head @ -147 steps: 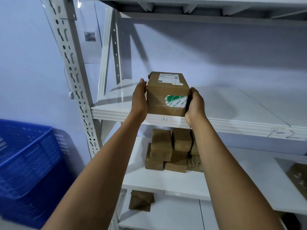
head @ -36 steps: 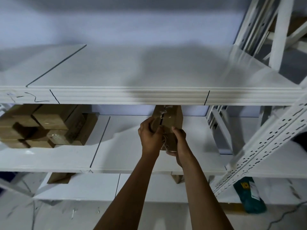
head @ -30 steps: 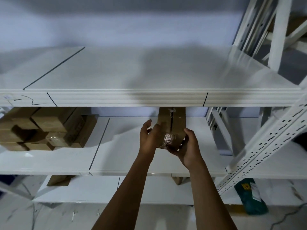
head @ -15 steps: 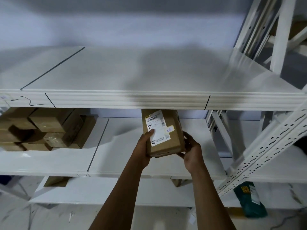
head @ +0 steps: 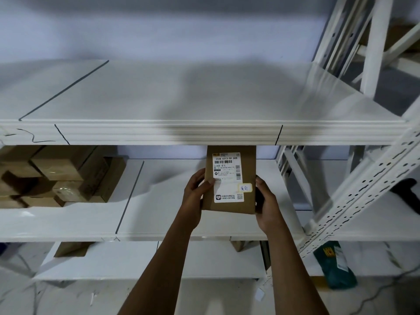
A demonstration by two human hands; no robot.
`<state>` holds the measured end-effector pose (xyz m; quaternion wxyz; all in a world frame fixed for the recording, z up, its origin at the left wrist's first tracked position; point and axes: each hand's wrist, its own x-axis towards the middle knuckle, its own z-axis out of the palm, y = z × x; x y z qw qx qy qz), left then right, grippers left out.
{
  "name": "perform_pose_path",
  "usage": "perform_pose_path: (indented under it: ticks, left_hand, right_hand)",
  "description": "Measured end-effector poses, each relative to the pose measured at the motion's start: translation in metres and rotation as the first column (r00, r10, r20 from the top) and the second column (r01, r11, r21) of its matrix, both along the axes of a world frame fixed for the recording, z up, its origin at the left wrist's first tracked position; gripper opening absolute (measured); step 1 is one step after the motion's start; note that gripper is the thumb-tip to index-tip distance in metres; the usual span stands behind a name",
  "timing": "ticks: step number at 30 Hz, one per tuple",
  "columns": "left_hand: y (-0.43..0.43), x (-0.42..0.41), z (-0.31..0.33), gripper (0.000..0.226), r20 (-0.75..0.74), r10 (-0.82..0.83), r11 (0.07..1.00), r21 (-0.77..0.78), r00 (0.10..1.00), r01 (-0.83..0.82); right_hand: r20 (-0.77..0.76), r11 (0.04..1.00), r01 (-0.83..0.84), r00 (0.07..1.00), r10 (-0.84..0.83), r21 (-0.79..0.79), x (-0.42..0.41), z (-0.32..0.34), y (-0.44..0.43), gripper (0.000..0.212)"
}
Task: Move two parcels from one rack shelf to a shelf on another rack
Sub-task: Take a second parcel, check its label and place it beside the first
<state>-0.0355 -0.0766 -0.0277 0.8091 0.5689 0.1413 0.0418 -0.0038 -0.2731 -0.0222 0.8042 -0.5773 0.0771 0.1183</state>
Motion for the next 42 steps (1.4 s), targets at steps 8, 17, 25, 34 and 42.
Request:
perform_pose_path:
  ticks: [8, 17, 25, 34, 42]
  left_hand:
    - [0.001, -0.003, -0.003, 0.068, 0.009, -0.037, 0.999, 0.004, 0.999, 0.037]
    - [-0.001, -0.006, -0.007, 0.063, -0.007, -0.055, 0.998, -0.018, 0.998, 0.054]
    - [0.0, -0.015, -0.003, 0.067, -0.026, -0.051, 0.998, -0.026, 0.998, 0.05]
    - [0.006, -0.024, -0.003, 0.063, -0.014, -0.099, 0.995, 0.001, 0.995, 0.099]
    - [0.019, -0.045, -0.009, 0.064, 0.034, -0.161, 0.986, 0.058, 0.986, 0.159]
  right_hand:
    - [0.032, 0.999, -0.021, 0.999, 0.019, 0.038, -0.004, -0.013, -0.003, 0.033]
    - [0.002, 0.998, -0.009, 1.0, 0.009, 0.055, -0.008, -0.017, -0.008, 0.034]
    - [0.0, 0.999, -0.023, 1.0, 0.023, 0.022, -0.017, -0.014, -0.005, 0.029]
    - [0.001, 1.0, 0.005, 1.0, -0.005, -0.012, -0.032, -0.008, 0.003, 0.034]
    - [0.004, 0.999, 0.033, 0.999, -0.033, 0.021, -0.055, -0.007, 0.026, 0.054]
